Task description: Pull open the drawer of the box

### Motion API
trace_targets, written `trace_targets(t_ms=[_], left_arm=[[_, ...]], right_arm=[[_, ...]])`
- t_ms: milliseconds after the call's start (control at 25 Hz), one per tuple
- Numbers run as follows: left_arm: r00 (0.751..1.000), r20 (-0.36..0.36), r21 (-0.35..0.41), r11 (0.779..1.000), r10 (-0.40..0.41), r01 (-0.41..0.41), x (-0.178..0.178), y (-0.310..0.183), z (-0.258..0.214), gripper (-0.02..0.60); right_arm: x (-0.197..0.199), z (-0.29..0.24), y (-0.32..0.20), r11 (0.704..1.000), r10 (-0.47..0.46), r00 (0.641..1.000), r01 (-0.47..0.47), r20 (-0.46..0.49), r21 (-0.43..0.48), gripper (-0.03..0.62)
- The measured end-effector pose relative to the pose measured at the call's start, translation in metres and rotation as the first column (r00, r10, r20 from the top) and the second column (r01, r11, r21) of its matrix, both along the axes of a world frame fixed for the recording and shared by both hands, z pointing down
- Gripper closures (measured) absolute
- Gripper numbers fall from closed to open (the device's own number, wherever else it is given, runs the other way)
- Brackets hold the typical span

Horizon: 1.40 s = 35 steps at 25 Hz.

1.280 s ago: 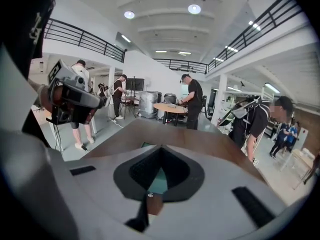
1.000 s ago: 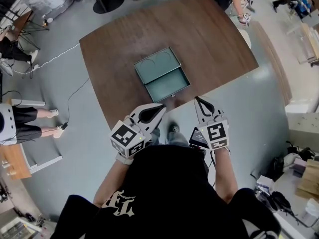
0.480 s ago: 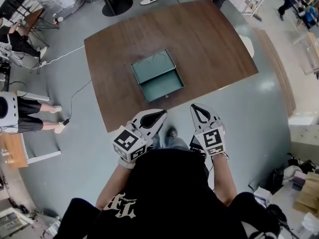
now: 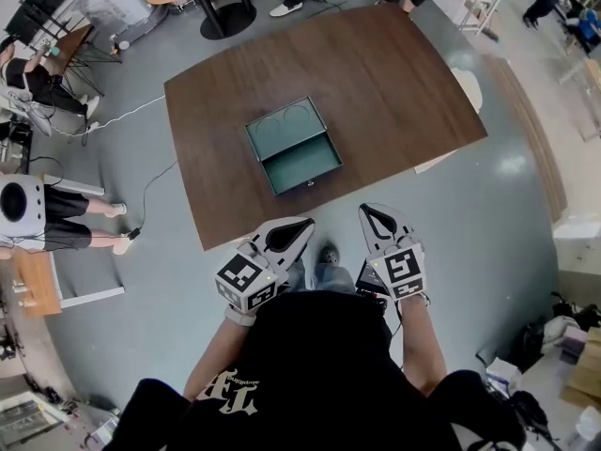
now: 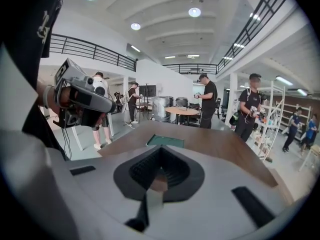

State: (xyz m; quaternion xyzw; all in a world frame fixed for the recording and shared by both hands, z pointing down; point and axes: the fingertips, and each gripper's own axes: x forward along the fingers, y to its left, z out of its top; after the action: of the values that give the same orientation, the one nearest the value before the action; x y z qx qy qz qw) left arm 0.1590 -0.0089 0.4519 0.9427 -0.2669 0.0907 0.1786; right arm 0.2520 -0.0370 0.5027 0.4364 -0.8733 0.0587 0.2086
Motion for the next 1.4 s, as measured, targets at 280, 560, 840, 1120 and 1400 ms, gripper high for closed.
trace_targets(t_ms=[280,560,840,1120,1400], left_arm=[[1.000,0.011,0.015,1.000,0.025,-0.025,0.009,0.002,-0.007,0.575],[1.000,0.006,0.009,1.000,-0.015,0.015,-0.025,-0.002,-0.002,0.575],[0.999,-0.017,0.034,0.999,-0.032,0.032,-0.078,-0.014,-0.014,0.575],[0.999,-0.038,0.043,0.999,-0.028,0.030,-0.132,-0.021,-0.022,0.575],[0.999,-0.041,0.034,0.999,-0.012,0.013,-0.158,-0.024,-0.015,0.575]], right_arm=[[-0.008,-0.019,0.008,1.000,-0.002,0.995,0.002,0.102,-0.004,0.606],[-0.034,-0.022,-0.002,1.000,-0.026,0.995,0.026,0.101,-0.001,0.606],[-0.088,-0.042,-0.015,0.999,-0.025,0.996,0.024,0.089,0.021,0.606],[-0.151,-0.059,-0.014,1.000,0.000,0.993,-0.004,0.120,0.031,0.606],[-0.186,-0.050,-0.004,1.000,-0.005,0.994,0.004,0.112,0.003,0.606]])
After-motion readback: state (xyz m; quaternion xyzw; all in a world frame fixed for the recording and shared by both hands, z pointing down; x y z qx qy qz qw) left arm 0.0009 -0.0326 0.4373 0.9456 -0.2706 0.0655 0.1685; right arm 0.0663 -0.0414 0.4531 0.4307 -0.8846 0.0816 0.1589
